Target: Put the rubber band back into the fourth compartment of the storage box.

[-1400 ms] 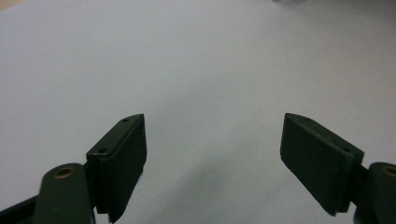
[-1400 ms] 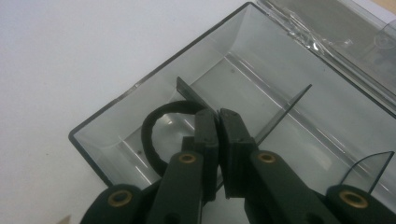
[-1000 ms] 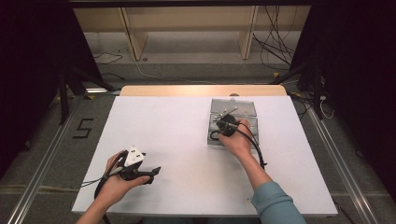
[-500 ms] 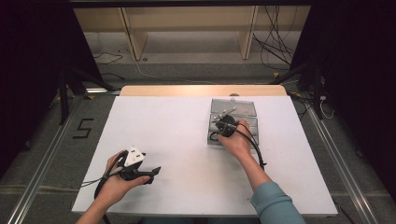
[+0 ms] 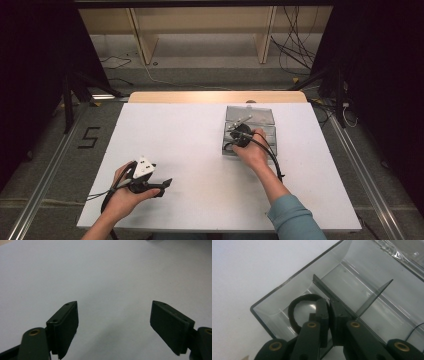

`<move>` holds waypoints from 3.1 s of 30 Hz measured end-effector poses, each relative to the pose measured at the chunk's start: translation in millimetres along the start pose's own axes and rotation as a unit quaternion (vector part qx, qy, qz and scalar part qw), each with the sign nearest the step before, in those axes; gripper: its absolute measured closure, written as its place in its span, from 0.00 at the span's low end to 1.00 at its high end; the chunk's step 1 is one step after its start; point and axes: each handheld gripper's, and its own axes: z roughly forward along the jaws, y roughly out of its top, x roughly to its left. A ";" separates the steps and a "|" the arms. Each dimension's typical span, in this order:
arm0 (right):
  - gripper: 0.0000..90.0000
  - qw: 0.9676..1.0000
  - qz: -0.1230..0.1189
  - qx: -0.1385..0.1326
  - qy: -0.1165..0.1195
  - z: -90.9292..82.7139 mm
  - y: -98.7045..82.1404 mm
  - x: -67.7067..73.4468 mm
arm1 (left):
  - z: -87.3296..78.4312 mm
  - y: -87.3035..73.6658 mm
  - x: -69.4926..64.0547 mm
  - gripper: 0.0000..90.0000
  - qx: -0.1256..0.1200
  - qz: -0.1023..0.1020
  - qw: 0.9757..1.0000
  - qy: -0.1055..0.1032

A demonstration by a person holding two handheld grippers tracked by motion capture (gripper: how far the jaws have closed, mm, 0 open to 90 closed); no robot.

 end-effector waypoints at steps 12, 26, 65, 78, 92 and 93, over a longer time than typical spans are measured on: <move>0.96 1.000 -0.002 0.007 0.007 2.3 0.2 1.4 | 0.1 0.0 -0.1 0.25 0.000 0.000 1.000 0.000; 0.95 1.000 0.002 0.004 0.009 1.9 0.8 0.8 | 0.2 0.0 -0.3 0.25 0.000 0.000 1.000 -0.001; 0.61 0.997 0.045 -0.053 0.018 -22.4 0.0 -5.1 | 0.3 0.2 -0.6 0.25 0.000 -0.001 1.000 -0.001; 0.47 0.995 0.052 -0.078 0.042 -38.7 -11.2 -7.6 | 0.2 0.1 -0.4 0.25 -0.001 -0.001 1.000 0.000; 0.40 0.992 0.071 -0.095 0.040 -62.1 -38.8 -22.7 | 1.3 0.1 -1.7 0.26 0.000 -0.001 1.000 0.000; 0.40 0.992 0.072 -0.094 0.040 -63.1 -40.5 -23.3 | 1.2 0.1 -1.7 0.26 0.000 -0.001 1.000 0.001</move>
